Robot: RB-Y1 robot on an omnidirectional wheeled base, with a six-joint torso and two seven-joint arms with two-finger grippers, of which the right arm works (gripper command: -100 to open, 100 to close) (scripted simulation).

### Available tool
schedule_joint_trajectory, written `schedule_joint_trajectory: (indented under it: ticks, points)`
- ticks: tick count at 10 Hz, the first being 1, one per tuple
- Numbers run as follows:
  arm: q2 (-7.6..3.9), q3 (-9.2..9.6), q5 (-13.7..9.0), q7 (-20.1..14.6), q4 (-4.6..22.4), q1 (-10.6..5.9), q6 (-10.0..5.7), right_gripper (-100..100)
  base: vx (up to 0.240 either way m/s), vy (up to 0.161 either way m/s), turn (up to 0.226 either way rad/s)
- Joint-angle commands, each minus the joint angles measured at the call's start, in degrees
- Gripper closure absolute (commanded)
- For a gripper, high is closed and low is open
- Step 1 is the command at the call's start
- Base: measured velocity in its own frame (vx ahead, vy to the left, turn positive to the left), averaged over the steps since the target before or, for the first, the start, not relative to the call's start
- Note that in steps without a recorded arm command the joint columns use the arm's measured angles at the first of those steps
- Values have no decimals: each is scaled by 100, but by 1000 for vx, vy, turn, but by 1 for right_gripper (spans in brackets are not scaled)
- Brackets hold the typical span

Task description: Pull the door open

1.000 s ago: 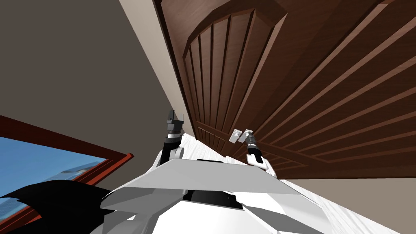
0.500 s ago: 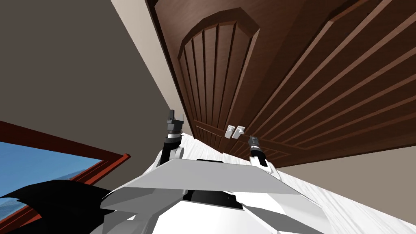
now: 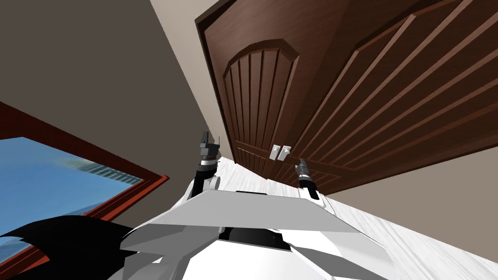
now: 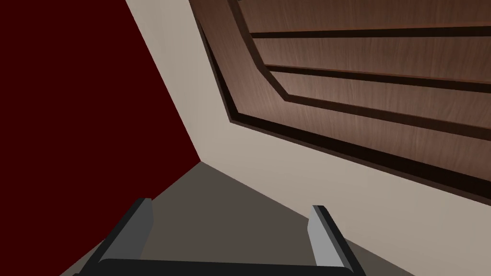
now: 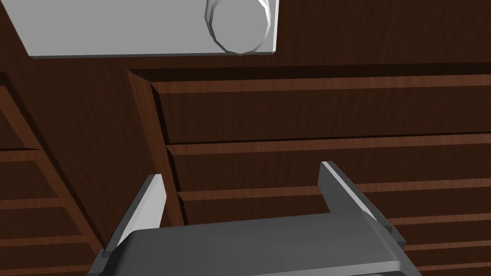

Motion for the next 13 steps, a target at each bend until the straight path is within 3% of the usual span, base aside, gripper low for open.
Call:
schedule_joint_trajectory:
  ticks: [1,2,4,8,10,13]
  points:
    - [32,113,19,-35,-59,2,-18,-100,-198,89,79]
    - [59,219,35,-59,-108,-32,-33,-100,-169,101,137]
    - [-63,-5,-7,-46,20,46,-30,-100,-40,2,-72]
    - [-193,-314,-52,8,142,92,51,-100,94,-109,-93]
    - [-162,-282,-50,25,151,10,55,-100,183,-51,37]
    - [-27,-50,-22,34,110,-196,21,-100,207,65,142]
